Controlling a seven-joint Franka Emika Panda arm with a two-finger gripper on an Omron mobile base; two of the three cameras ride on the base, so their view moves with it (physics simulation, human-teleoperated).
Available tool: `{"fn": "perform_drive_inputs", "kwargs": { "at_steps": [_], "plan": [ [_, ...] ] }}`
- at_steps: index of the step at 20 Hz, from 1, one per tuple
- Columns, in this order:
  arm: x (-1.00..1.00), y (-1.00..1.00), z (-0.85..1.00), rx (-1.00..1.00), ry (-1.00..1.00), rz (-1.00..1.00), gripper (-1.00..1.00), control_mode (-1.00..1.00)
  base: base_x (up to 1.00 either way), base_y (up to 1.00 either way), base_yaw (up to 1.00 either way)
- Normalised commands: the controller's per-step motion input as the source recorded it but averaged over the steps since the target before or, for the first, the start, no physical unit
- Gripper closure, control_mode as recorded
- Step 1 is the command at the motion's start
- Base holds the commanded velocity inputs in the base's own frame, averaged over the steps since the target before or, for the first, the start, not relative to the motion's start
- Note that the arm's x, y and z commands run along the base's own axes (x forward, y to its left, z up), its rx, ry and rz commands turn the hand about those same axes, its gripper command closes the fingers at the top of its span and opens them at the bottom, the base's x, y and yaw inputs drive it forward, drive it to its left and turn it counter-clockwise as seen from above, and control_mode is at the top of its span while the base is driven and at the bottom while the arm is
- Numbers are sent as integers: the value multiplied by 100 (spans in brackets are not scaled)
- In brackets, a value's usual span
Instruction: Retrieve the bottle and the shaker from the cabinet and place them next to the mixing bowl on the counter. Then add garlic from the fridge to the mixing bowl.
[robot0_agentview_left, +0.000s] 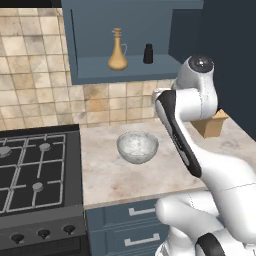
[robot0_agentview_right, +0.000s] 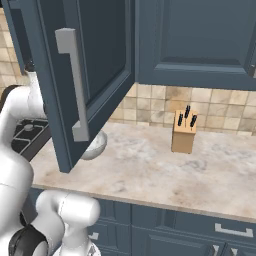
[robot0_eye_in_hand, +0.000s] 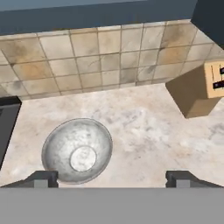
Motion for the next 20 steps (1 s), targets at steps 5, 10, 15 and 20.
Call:
{"fn": "perform_drive_inputs", "kwargs": {
  "at_steps": [5, 10, 15, 20],
  "plan": [
    [-3, 48, 86, 0, -39, 0, -100, -100, 0, 0, 0],
    [0, 55, 93, -5, -38, 2, -100, -100, 0, 0, 0],
    [0, 23, 67, 0, -24, 15, -100, -100, 0, 0, 0],
    [20, 28, 46, -9, -3, 24, -100, -100, 0, 0, 0]
  ]
}}
